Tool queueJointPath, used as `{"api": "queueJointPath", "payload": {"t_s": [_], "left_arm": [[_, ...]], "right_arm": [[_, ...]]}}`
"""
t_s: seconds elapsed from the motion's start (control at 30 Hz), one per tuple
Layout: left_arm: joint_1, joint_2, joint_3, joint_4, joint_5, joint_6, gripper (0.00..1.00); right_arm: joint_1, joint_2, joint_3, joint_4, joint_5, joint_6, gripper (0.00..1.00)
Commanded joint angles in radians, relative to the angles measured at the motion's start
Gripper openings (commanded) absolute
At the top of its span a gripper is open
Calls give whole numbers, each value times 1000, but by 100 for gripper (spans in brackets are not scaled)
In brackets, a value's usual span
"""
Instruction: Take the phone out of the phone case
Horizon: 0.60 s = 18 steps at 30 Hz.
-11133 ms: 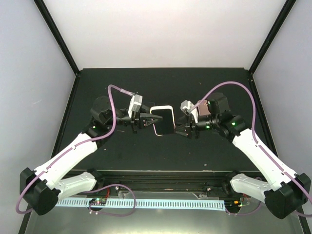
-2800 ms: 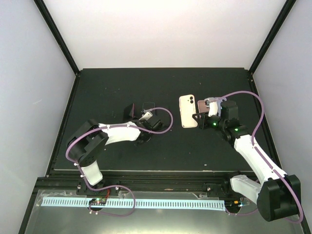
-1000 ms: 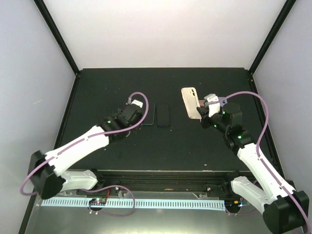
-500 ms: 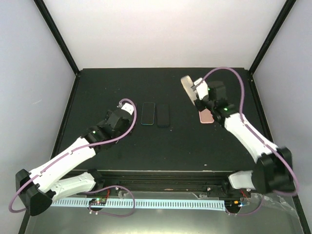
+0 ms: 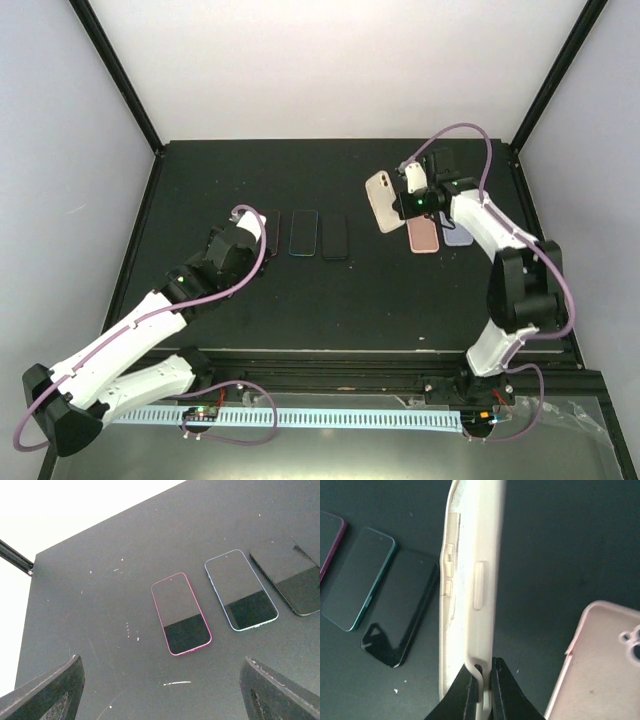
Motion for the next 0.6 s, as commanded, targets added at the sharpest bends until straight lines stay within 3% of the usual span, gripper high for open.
{"api": "queueJointPath", "payload": {"t_s": [0.0, 0.1, 0.4, 0.5, 0.57], "left_arm": [[9, -23, -3, 28, 20, 15, 86], [12, -23, -4, 27, 23, 16, 86], [20, -27, -5, 32, 29, 17, 86], [23, -29, -7, 31, 31, 16, 86], [24, -32, -6, 33, 31, 16, 86]], "right_arm": [[-88, 150, 50, -162, -311, 143, 1], [-110, 218, 66, -167, -398, 172, 1], [-123, 267, 29, -140, -355, 220, 1], [-130, 273, -1, -124, -355, 239, 20], [-131, 273, -13, -124, -358, 231, 26]]}}
